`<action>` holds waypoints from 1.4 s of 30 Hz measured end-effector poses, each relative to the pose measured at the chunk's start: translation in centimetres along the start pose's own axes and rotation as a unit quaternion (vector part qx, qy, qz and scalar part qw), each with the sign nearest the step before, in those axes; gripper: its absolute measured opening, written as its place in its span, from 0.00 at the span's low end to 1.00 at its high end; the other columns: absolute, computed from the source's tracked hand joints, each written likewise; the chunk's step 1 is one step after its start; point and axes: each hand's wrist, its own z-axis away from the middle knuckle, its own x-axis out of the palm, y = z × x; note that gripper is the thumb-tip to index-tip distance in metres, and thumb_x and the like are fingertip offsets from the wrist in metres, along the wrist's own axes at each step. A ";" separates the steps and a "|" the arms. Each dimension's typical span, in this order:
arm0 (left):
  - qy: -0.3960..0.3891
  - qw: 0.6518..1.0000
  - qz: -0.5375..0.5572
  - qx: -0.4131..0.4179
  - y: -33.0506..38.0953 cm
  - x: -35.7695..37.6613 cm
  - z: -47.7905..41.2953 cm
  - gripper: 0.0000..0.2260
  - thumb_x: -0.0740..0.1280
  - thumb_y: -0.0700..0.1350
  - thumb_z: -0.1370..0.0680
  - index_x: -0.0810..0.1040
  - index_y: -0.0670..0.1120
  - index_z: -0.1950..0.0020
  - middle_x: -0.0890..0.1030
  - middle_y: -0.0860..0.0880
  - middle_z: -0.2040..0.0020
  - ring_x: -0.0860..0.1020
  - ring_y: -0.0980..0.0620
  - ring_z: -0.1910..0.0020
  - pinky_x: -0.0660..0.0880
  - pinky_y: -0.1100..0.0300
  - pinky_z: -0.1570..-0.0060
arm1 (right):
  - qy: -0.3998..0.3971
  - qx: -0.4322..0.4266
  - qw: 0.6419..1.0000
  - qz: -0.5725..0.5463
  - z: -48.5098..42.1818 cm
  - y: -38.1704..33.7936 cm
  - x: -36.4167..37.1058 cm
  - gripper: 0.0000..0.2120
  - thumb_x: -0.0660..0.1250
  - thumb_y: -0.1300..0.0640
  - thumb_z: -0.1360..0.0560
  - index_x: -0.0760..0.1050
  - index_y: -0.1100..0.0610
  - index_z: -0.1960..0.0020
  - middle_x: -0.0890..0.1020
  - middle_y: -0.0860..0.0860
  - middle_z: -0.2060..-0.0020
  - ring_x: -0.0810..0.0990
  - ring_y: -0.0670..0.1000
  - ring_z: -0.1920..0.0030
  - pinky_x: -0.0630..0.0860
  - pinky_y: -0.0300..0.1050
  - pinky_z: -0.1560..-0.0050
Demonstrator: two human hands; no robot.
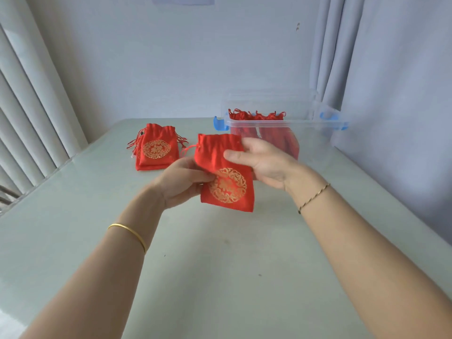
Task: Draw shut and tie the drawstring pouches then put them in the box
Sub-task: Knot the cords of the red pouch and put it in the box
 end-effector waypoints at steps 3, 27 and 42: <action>-0.052 0.998 -0.027 -0.026 0.1 0.9 0.2 0.16 0.63 0.31 0.34 0.77 0.41 0.47 0.81 0.45 0.53 0.79 0.49 0.52 0.75 0.56 0.48 | 0.098 -0.035 0.994 0.020 0.2 1.3 -0.6 0.12 0.69 0.68 0.30 0.77 0.62 0.47 0.82 0.55 0.57 0.81 0.52 0.57 0.79 0.47 0.51; 0.046 0.998 -0.030 0.037 0.6 2.5 -2.9 0.15 0.57 0.52 0.21 0.77 0.43 0.51 0.81 0.50 0.59 0.79 0.55 0.58 0.77 0.58 0.53 | 0.182 -0.006 0.959 -0.219 0.3 1.6 -6.4 0.07 0.63 0.62 0.23 0.76 0.60 0.59 0.81 0.51 0.74 0.75 0.43 0.76 0.71 0.33 0.76; 0.227 0.868 -0.428 0.111 2.2 -0.9 -1.8 0.18 0.62 0.51 0.21 0.75 0.45 0.69 0.71 0.50 0.73 0.68 0.54 0.74 0.67 0.59 0.67 | 0.184 -0.047 0.964 0.188 1.1 2.0 -7.9 0.05 0.62 0.70 0.25 0.75 0.63 0.55 0.80 0.58 0.67 0.80 0.47 0.74 0.78 0.41 0.69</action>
